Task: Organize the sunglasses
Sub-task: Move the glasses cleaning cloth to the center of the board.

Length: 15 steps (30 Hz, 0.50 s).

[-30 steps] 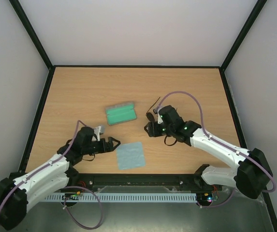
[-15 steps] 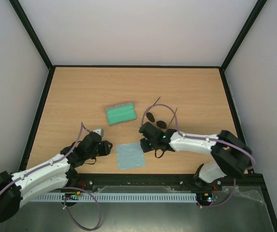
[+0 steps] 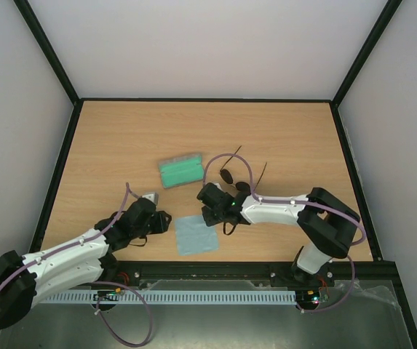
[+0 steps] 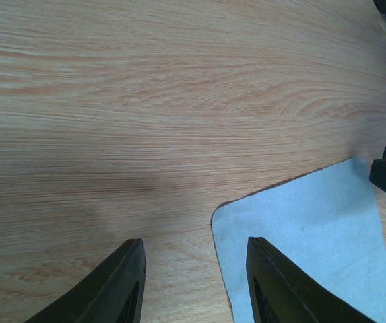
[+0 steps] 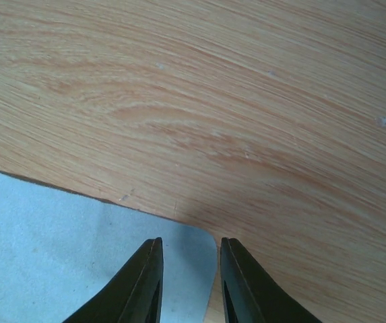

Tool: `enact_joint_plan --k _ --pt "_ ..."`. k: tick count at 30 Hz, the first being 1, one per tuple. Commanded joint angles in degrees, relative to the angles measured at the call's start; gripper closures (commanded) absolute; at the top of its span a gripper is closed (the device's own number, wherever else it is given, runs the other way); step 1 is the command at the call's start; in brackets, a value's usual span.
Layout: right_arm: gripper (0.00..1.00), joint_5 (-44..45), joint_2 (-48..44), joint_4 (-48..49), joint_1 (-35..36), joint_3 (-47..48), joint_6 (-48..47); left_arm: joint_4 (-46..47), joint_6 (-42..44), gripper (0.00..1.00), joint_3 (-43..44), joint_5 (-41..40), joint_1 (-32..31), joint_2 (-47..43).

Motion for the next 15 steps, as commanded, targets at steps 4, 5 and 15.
enact_joint_plan --k 4,5,15 --pt "0.78 2.9 2.4 -1.7 0.4 1.3 1.0 1.0 0.2 0.49 1.2 0.0 -0.3 0.8" --pt "0.79 2.9 2.6 -1.5 0.4 1.1 1.1 1.0 0.2 0.49 1.1 0.1 -0.3 0.6" --pt "0.86 2.8 4.3 -1.0 0.4 0.9 1.5 1.0 0.1 0.49 1.0 0.5 -0.2 0.0"
